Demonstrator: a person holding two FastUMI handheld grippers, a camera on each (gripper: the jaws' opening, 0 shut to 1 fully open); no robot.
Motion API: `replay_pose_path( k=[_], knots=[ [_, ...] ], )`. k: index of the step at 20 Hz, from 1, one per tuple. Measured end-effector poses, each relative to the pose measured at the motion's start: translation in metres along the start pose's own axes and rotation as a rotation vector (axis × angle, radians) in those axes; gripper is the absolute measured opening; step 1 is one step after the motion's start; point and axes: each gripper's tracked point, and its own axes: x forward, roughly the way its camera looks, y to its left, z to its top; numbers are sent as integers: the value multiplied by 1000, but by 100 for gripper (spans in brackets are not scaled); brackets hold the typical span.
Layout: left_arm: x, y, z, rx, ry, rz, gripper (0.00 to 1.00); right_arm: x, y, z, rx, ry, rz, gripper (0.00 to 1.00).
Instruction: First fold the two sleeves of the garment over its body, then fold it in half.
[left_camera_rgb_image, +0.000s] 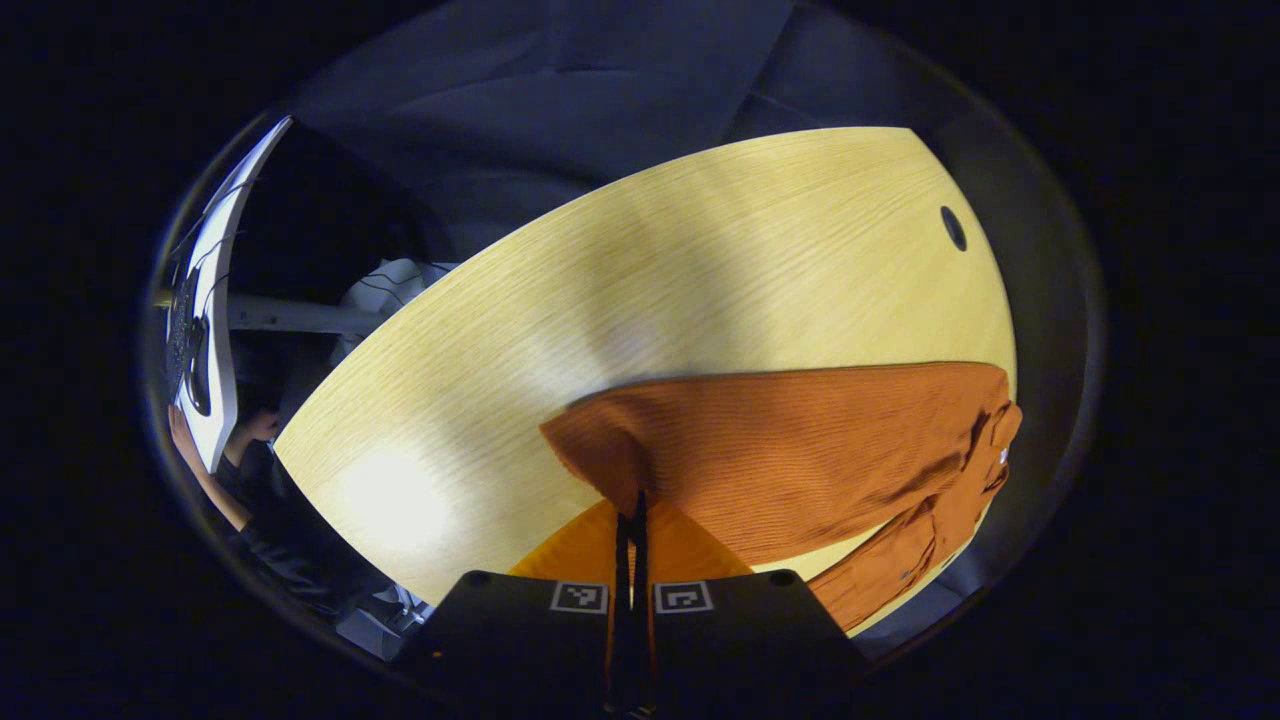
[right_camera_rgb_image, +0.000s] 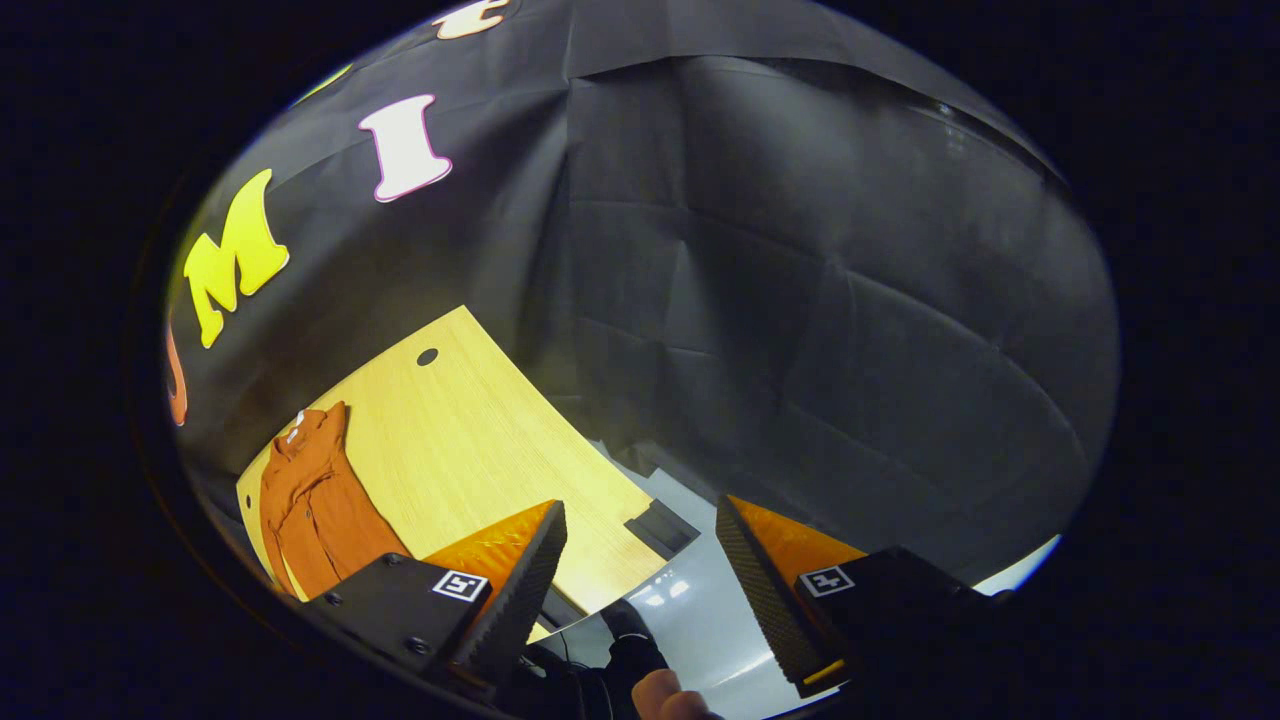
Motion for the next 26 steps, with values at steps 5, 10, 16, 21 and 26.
replay_pose_path(
  k=[5, 10, 16, 21, 26],
  knots=[
    [-58, -81, 17, 193, -85, -86, 3, 11, 17, 1, -35, 17, 50, 96],
    [-110, -182, 0, 419, -149, -155, 3, 22, 53, -13, -96, 49, 130, 96],
    [-132, -284, -35, 536, -188, -238, 3, 30, 102, -38, -234, 89, 227, 94],
    [-124, -372, -97, 642, -178, -267, 3, 34, 128, -51, -335, 130, 282, 94],
    [-81, -439, -162, 804, -153, -194, 3, 39, 141, -51, -254, 166, 348, 96]
  ],
)
